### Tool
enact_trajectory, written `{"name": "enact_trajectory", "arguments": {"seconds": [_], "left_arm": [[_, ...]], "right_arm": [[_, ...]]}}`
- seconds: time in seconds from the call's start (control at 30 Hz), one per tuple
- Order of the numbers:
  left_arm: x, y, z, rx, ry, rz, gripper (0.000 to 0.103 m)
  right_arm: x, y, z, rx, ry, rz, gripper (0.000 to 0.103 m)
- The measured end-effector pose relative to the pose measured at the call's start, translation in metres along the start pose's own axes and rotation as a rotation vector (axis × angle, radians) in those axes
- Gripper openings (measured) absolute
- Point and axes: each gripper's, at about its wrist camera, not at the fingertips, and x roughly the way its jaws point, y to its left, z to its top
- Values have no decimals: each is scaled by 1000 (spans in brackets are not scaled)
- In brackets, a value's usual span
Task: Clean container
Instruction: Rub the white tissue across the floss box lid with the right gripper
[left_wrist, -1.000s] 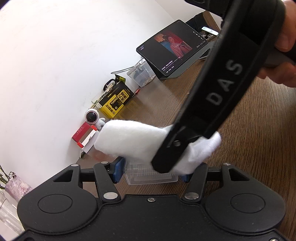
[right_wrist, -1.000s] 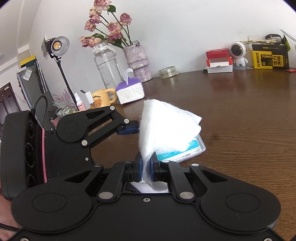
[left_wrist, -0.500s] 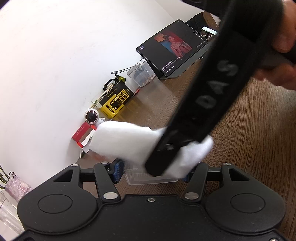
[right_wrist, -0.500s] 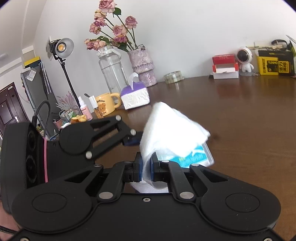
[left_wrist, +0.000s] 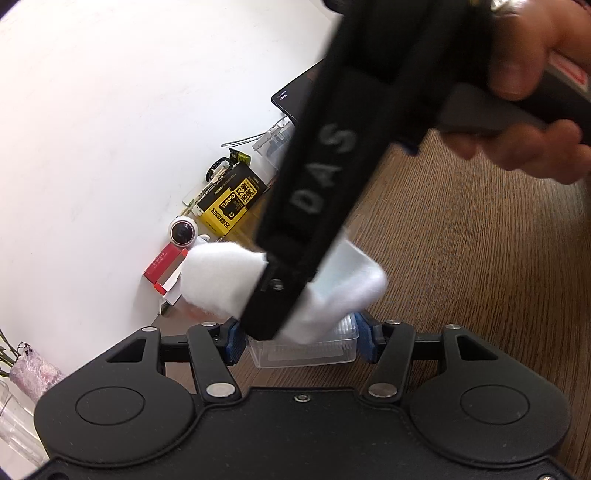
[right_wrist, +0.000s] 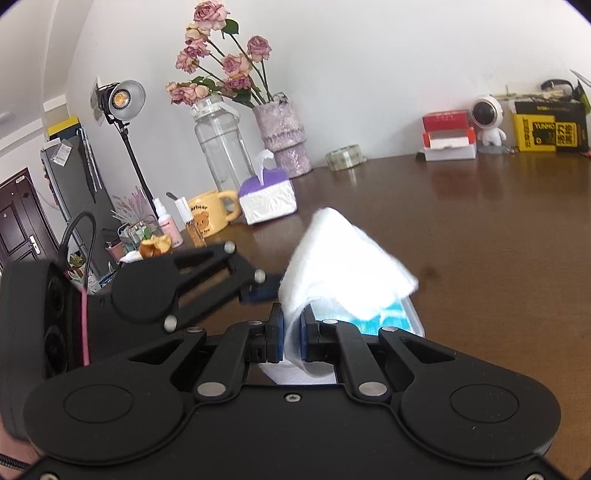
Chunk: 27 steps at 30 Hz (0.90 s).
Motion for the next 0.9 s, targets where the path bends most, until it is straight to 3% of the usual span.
{"name": "enact_trajectory", "arguments": {"seconds": [0.5,0.9], "left_arm": [[1,-4,2,5,-5,0,56],[12,7,2,3,-4,-2,57]], "right_arm": [[-20,-13,-17,60,16,-41,8],[-1,-15,7,21,-13,-35,8]]}}
